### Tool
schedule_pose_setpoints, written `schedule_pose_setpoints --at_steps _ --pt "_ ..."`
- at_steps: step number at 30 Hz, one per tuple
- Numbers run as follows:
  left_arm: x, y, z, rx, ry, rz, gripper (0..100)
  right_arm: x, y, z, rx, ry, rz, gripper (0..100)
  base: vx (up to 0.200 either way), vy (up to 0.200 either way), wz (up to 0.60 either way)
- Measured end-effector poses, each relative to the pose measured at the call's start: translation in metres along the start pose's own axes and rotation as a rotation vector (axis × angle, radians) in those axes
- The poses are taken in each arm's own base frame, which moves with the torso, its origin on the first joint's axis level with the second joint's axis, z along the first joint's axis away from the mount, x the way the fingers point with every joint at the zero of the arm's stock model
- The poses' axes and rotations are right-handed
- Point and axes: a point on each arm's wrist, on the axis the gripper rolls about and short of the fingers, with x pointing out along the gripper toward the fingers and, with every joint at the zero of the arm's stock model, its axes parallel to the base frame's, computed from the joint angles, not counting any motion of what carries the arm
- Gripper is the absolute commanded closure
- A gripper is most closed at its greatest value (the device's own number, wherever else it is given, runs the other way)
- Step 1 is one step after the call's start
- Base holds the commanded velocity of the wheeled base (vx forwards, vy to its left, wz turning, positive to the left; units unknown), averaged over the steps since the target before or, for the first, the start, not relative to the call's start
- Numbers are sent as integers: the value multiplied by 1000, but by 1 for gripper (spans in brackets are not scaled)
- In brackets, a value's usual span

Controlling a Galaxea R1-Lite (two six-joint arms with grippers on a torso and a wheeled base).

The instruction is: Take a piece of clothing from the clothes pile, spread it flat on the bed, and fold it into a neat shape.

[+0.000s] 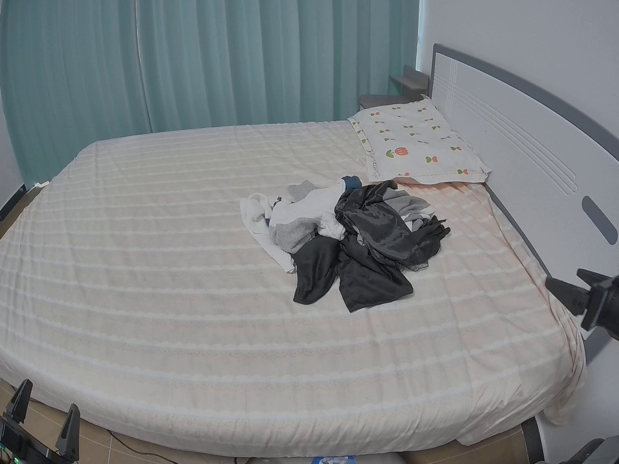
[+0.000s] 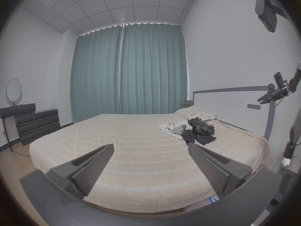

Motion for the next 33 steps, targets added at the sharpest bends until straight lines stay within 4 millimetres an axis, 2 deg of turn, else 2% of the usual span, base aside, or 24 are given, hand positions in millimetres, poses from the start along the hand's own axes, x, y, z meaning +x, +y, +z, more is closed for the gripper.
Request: schedule_pose_setpoints --at_steps 8,15,16,17,25,29,33 --pt "0 0 0 1 0 0 0 94 8 19 95 115 1 0 0 0 0" --pt "0 0 0 0 0 0 0 187 23 10 176 194 -16 0 0 0 0" --pt "0 0 0 0 0 0 0 201 25 6 190 205 -21 0 0 0 0" --pt "0 0 0 0 0 0 0 230 31 -4 218 226 -31 0 0 0 0" --pt "0 0 0 1 0 -1 0 330 52 -64 287 279 -96 0 0 0 0" --pt "0 0 0 2 0 -1 0 367 60 -91 302 274 -135 0 0 0 0" --pt "0 0 0 2 1 -1 0 389 63 -111 305 272 -177 0 0 0 0"
